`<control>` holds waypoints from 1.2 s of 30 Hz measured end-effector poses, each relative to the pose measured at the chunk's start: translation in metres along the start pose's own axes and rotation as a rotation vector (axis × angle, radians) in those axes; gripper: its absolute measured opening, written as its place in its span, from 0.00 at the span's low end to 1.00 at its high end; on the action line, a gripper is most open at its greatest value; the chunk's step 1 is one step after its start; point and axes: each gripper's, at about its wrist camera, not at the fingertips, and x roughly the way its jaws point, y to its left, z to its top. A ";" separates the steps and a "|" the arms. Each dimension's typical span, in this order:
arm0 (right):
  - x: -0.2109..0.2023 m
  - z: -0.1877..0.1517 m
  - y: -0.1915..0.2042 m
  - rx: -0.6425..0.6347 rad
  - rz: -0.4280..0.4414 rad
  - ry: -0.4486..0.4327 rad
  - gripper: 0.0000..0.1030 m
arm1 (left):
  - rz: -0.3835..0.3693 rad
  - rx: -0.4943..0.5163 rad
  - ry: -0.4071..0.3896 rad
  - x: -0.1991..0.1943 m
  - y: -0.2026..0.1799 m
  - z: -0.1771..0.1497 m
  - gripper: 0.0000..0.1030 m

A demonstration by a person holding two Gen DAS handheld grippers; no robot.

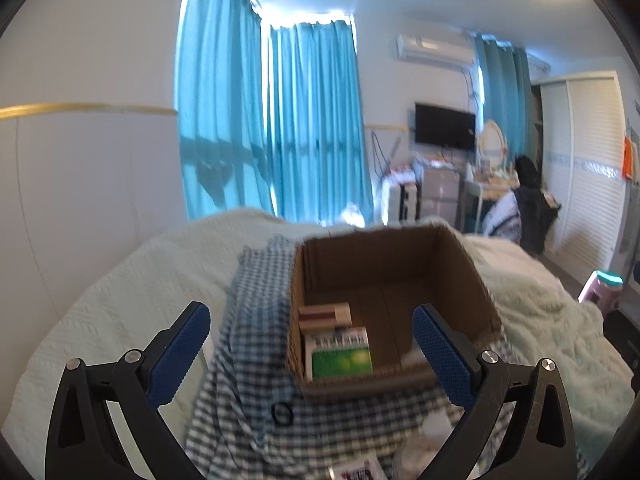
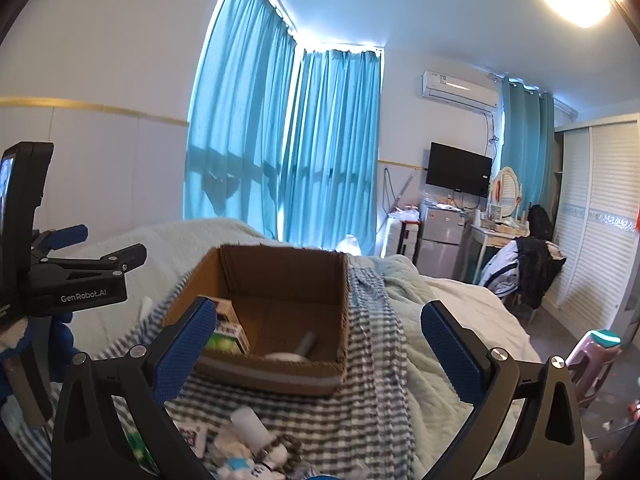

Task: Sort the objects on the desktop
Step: 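Move both grippers back toward the remaining items on the cloth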

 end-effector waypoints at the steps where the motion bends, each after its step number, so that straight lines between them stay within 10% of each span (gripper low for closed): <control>1: -0.001 -0.004 0.001 -0.004 -0.003 0.009 1.00 | -0.015 -0.005 0.027 0.002 0.001 -0.004 1.00; 13: 0.003 -0.072 -0.011 0.042 -0.020 0.236 1.00 | -0.109 0.000 0.329 0.003 0.003 -0.081 1.00; 36: 0.035 -0.177 -0.007 0.102 0.008 0.684 1.00 | -0.222 0.195 0.599 -0.011 -0.003 -0.177 1.00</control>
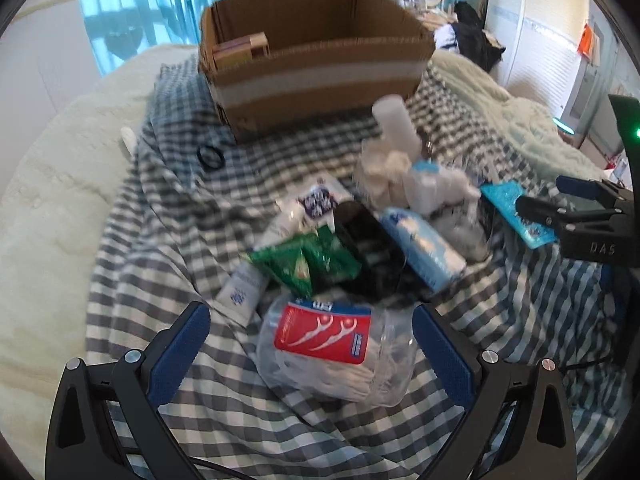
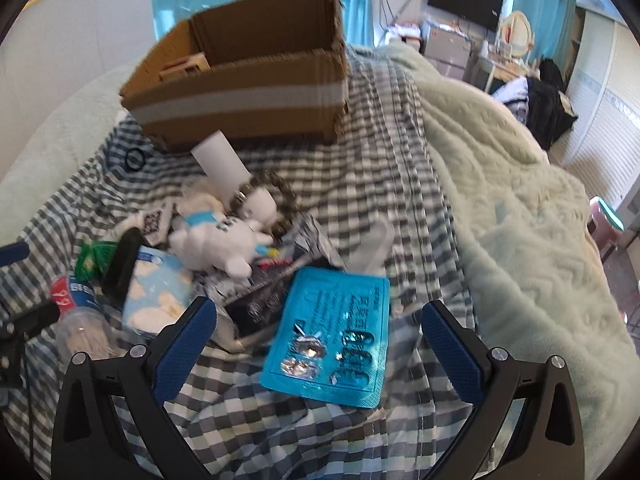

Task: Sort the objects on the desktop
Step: 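Move both grippers back toward the remaining items on the cloth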

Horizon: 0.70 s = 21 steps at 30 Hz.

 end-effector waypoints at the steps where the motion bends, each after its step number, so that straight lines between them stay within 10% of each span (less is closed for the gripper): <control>1: 0.003 -0.001 -0.001 0.007 0.001 0.008 1.00 | -0.006 -0.004 0.012 0.004 0.001 -0.001 1.00; 18: 0.044 -0.008 -0.014 0.062 0.034 0.157 1.00 | -0.067 0.058 0.122 0.036 -0.010 -0.011 0.98; 21: 0.045 -0.008 -0.014 0.063 0.035 0.156 0.87 | -0.079 0.057 0.123 0.037 -0.011 -0.013 0.92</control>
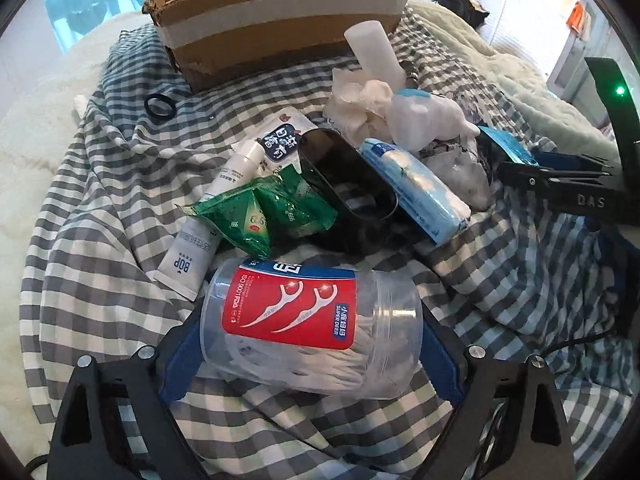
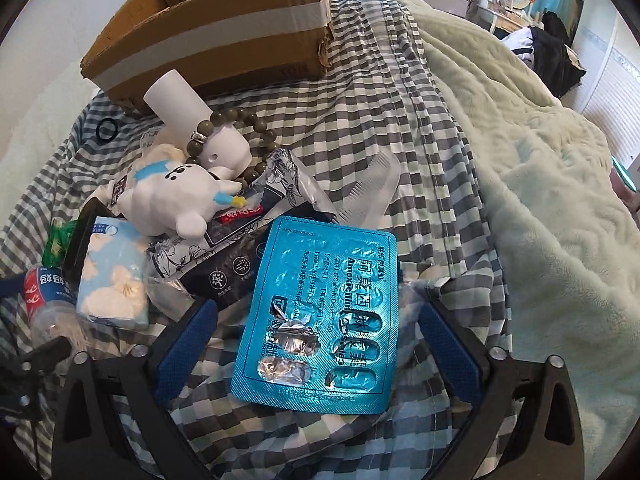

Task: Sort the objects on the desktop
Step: 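Grasp the clear red-labelled floss container with the left gripper while the right gripper grasps the blue blister pack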

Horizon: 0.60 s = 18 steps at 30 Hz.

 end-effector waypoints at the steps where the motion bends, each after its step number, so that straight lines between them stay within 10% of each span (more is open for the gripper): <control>1: 0.000 0.000 -0.001 0.002 0.001 0.000 0.80 | 0.001 0.002 -0.004 -0.001 -0.001 0.000 0.92; 2: 0.000 -0.001 -0.002 0.006 0.002 0.000 0.68 | 0.004 0.003 -0.008 -0.003 -0.001 -0.001 0.92; 18: -0.044 -0.007 0.004 -0.009 0.027 -0.150 0.67 | 0.051 0.003 -0.131 -0.036 -0.004 0.004 0.91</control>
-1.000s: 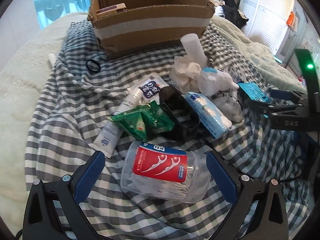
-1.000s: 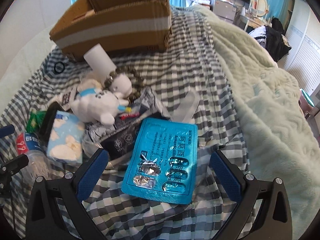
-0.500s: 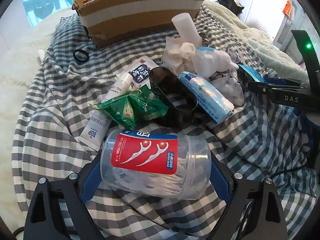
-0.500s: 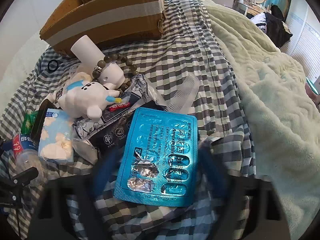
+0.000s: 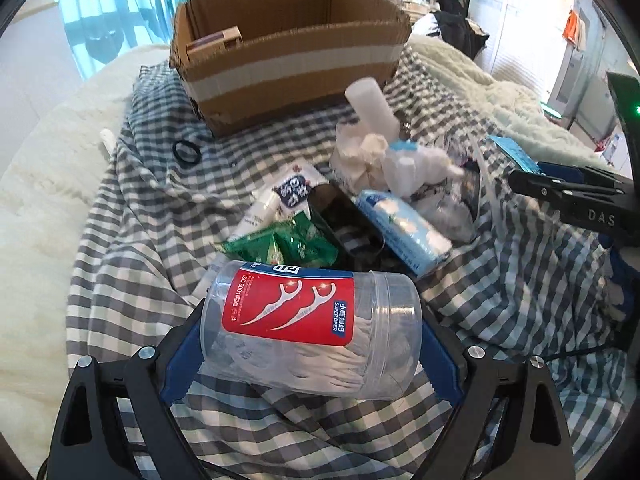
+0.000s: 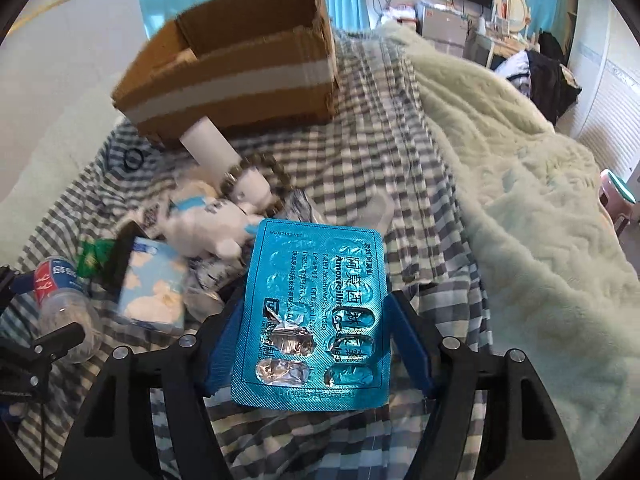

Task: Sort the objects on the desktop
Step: 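Grasp the clear red-labelled floss container with the left gripper while the right gripper grasps the blue blister pack, then lift the floss container and blister pack and carry both over the cardboard box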

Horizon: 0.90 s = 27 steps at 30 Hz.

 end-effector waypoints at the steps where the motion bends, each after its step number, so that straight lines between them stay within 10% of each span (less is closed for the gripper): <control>1: -0.005 -0.001 0.000 -0.004 0.002 -0.014 0.67 | 0.006 0.003 -0.015 -0.002 -0.002 0.001 0.91; 27: -0.124 0.051 0.031 -0.040 0.079 -0.483 0.67 | 0.061 -0.099 -0.450 -0.100 0.012 0.053 0.91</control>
